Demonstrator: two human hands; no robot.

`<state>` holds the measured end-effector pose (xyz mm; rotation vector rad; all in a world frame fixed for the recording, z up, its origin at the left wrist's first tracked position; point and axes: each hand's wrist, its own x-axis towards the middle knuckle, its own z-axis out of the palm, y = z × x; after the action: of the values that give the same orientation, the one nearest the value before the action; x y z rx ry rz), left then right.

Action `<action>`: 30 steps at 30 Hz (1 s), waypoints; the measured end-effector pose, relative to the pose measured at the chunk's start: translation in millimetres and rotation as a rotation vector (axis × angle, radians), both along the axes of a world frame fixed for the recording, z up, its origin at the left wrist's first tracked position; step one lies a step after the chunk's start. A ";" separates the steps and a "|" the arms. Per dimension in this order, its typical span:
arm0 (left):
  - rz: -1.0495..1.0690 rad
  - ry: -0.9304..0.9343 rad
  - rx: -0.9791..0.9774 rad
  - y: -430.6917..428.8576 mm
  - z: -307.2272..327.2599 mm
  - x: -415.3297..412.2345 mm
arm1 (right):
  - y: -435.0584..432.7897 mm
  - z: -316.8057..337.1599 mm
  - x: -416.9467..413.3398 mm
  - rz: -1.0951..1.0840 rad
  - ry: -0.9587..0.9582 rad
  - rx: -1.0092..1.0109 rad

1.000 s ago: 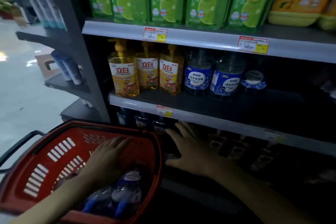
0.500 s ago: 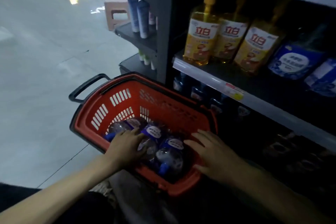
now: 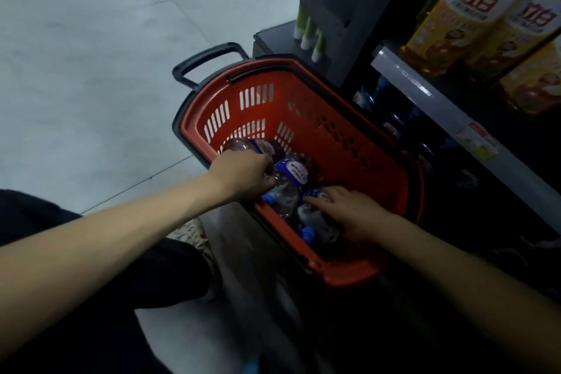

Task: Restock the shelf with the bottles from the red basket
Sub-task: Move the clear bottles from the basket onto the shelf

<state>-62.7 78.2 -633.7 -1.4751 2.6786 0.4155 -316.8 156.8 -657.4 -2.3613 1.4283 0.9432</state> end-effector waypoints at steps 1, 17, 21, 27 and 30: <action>0.006 -0.005 0.002 -0.4 0.8 0.2 | -3.9 -3.6 2.1 0.076 0.032 0.002; 0.015 -0.055 0.023 -5.9 -7.6 -4.1 | -10.1 -47.2 6.8 0.307 -0.023 0.055; 0.019 -0.075 0.021 -5.0 -9.2 -3.5 | -8.0 -41.0 -3.4 -0.027 -0.275 -0.044; 0.020 -0.048 0.006 -5.2 -8.9 -2.6 | -8.5 -29.0 -12.5 -0.440 -0.529 -0.159; -0.005 -0.019 -0.030 -3.7 -6.9 -1.3 | -7.0 -23.2 -19.8 -0.625 -0.609 -0.168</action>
<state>-64.0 74.5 -640.6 -1.4724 2.6852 0.3613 -336.6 149.8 -680.6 -1.8346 1.8143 -0.0544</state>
